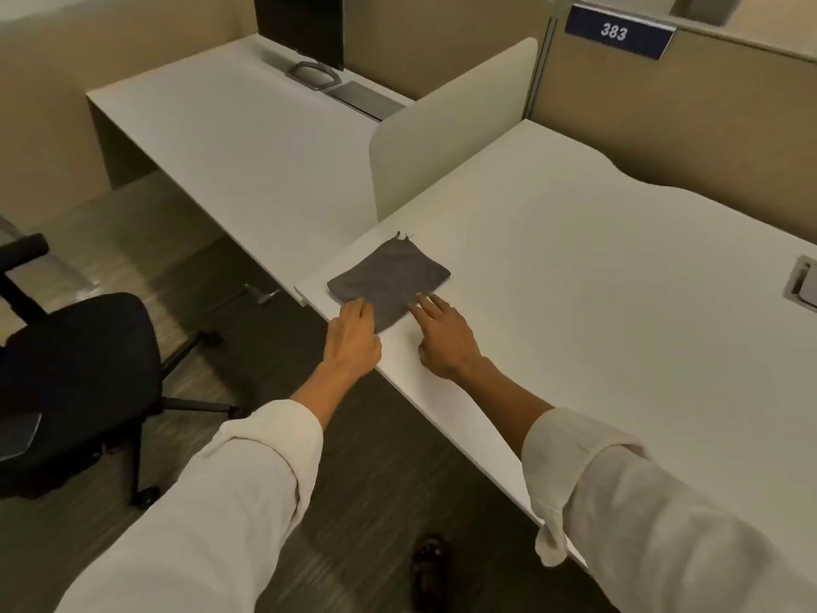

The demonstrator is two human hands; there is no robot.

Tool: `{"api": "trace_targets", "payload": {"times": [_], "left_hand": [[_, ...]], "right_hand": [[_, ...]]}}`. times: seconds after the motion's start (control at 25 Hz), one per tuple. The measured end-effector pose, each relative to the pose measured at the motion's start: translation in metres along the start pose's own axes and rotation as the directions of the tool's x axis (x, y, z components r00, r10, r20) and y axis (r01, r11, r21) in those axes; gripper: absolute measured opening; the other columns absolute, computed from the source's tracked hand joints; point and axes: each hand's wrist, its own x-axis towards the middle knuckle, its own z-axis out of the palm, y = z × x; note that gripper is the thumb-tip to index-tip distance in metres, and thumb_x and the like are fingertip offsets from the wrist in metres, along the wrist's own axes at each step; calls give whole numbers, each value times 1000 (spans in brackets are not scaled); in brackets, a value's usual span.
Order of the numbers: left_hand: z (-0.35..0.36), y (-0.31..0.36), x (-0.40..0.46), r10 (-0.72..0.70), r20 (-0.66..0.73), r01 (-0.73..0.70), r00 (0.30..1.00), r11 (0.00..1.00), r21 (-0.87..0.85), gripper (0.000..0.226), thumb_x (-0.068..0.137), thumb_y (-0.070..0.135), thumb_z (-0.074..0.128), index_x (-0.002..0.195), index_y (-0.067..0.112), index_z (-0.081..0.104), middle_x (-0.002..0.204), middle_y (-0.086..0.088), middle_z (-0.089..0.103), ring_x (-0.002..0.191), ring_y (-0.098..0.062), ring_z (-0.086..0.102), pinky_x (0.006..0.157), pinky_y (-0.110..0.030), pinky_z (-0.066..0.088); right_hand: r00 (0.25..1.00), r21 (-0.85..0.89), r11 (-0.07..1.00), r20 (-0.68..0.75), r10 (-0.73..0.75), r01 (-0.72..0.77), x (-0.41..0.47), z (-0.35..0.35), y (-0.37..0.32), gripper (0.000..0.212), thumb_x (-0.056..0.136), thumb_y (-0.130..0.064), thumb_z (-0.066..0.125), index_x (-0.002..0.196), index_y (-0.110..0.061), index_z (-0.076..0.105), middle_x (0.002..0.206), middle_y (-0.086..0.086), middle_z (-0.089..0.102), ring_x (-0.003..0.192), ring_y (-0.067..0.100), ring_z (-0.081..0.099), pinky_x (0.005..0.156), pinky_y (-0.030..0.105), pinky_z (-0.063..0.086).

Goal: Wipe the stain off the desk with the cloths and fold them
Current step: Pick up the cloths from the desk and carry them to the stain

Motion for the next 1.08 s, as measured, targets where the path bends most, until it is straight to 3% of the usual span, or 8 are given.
{"api": "trace_targets", "payload": {"times": [0.16,0.36,0.48,0.56,0.64,0.8,0.96,1.08], "left_hand": [[4,-19,22,62,22,-63,998,997,32,35,88,12,59,122,10,65,138,-13,50,132,-29,39,101,-42,41],[6,-29,42,148,-46,-148,988,989,5,25,89,8,57,108,10,73,132,-10,60,133,-28,42,93,-44,44],[1,-30,44,175,-163,-200,971,967,-159,18,87,3,56,98,6,70,116,-9,69,127,-30,51,96,-43,43],[-10,-29,48,133,-217,-200,967,924,-326,13,87,1,54,88,11,62,98,-8,68,108,-30,60,88,-40,48],[-22,-20,51,77,-231,-177,970,876,-449,12,91,5,51,95,12,59,93,-7,66,88,-24,61,72,-33,48],[-43,25,56,47,-258,-206,965,743,-636,14,100,16,46,109,11,55,94,-6,67,80,-17,60,62,-8,41],[-58,96,52,88,-179,-194,980,635,-748,25,102,27,42,113,10,57,96,-5,67,84,-19,63,66,-14,46],[-62,159,40,182,25,-75,983,525,-848,27,101,32,46,108,11,61,105,-8,68,94,-23,63,80,-30,53]], "right_hand": [[998,19,1000,53,-21,20,38,7,1,67,84,2,60,145,-19,40,158,7,31,146,32,22,114,52,31],[999,-25,1000,-29,-14,13,68,15,7,34,96,-18,53,129,-23,59,137,0,58,124,29,46,93,41,44],[993,1,1000,-115,-10,10,78,12,12,23,92,-15,53,111,-19,67,111,1,71,106,27,54,88,39,41],[982,96,995,-189,-4,23,78,3,16,22,89,-9,54,107,-12,66,103,9,72,99,31,58,88,42,43],[957,231,972,-291,19,51,72,-11,21,18,90,-8,54,104,-6,64,98,14,71,91,33,60,85,44,46],[927,434,899,-357,116,55,43,-52,41,17,98,-21,42,102,-15,58,92,3,67,79,21,58,73,37,49],[900,549,833,-328,288,-67,-12,-92,79,23,98,-27,36,97,-20,58,87,-3,67,78,16,60,70,35,49],[858,680,719,-278,432,-142,-76,-111,113,25,99,-26,37,94,-24,62,87,-10,67,81,5,60,74,26,47]]}}
